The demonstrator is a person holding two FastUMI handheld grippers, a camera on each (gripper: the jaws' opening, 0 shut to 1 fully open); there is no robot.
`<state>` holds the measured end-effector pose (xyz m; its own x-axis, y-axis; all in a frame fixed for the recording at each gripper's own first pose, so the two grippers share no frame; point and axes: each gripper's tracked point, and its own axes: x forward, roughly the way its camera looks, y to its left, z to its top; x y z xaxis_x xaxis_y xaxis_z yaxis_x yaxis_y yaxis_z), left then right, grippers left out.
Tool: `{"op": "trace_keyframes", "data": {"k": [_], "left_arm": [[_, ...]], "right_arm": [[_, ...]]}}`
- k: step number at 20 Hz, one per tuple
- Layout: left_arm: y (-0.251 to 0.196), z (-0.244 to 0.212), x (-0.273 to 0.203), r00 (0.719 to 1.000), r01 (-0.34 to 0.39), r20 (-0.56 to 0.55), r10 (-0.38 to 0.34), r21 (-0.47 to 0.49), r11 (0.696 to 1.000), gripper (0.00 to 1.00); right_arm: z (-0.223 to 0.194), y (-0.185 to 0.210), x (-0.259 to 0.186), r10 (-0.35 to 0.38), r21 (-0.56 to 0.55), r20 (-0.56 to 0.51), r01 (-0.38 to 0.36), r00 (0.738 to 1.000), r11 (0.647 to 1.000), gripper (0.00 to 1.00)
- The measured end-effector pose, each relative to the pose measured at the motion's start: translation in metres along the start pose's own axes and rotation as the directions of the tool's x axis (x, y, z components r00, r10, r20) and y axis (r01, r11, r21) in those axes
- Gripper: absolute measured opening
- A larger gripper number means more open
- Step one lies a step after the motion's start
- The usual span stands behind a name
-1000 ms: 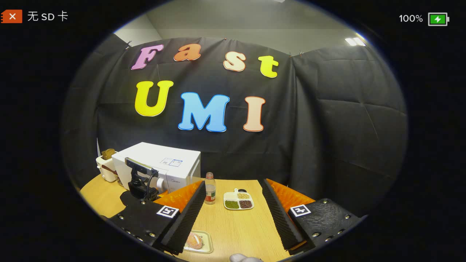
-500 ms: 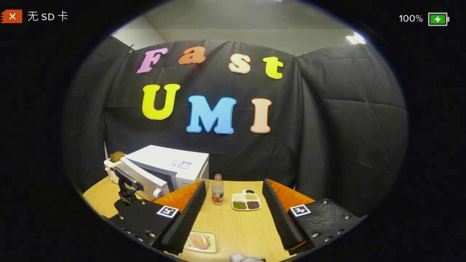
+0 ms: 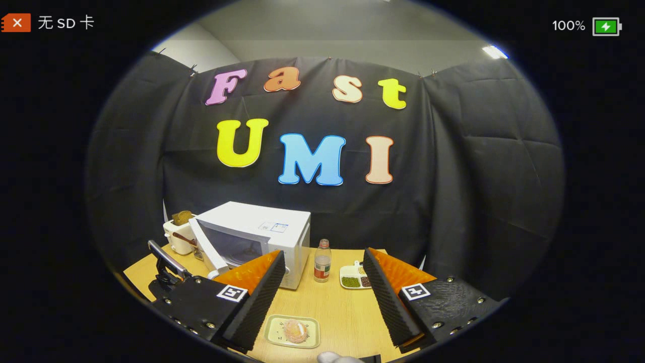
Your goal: Open the microwave oven with the left hand, put the food in, and close the microwave oven.
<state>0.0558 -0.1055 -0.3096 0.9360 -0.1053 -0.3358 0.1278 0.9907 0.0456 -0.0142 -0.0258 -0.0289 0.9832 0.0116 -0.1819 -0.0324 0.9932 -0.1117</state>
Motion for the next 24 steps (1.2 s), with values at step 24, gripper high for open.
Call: {"op": "trace_keyframes", "data": {"k": [24], "left_arm": [[0.172, -0.048, -0.102, 0.977, -0.211, -0.056, 0.206, -0.096, 0.973, 0.98]], "right_arm": [[-0.009, 0.127, 0.004, 0.244, -0.012, -0.026, -0.245, 0.969, 0.97, 0.95]]}}
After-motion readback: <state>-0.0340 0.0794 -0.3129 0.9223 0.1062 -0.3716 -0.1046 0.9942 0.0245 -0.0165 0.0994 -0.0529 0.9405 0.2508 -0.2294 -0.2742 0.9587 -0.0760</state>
